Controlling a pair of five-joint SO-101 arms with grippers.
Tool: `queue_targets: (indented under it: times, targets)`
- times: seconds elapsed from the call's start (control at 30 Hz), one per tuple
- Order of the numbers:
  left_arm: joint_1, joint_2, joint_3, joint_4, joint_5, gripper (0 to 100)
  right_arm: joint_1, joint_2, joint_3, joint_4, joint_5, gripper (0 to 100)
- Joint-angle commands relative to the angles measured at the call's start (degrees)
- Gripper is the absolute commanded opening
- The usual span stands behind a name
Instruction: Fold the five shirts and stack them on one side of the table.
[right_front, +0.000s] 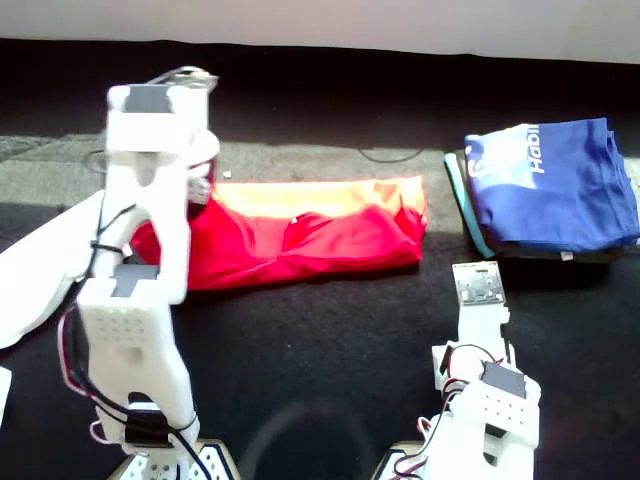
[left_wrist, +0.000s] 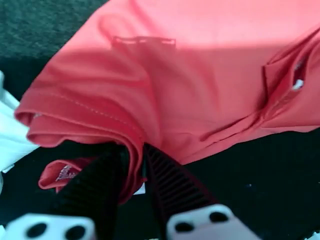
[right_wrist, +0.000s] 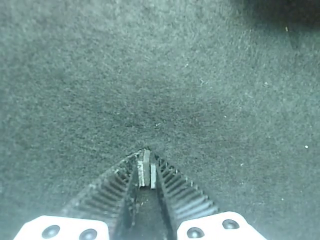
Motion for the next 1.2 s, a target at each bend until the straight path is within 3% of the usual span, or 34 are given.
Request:
queue_targets:
  times: [0.0, 0.3, 0.47, 0.73, 1.17]
  targets:
    - [9.71, -0.92, -3.30, 0.70, -0.09, 1, 0.57, -0.13, 1.71, -1.71, 0.35, 0.5]
    - [25.98, -0.22, -16.13, 0.53, -0.44, 1, 0.57, -0.13, 1.80, -1.80, 0.26, 0.5]
    - [32.04, 0.04, -16.92, -8.35, -0.44, 1, 0.57, -0.13, 1.80, -1.80, 0.26, 0.5]
    - [36.26, 8.31, -17.36, -21.45, -0.35, 1, 0.57, -0.13, 1.80, -1.80, 0.26, 0.5]
    - [36.26, 11.56, -17.27, -38.24, -0.35, 1, 0.57, -0.13, 1.80, -1.80, 0.26, 0.5]
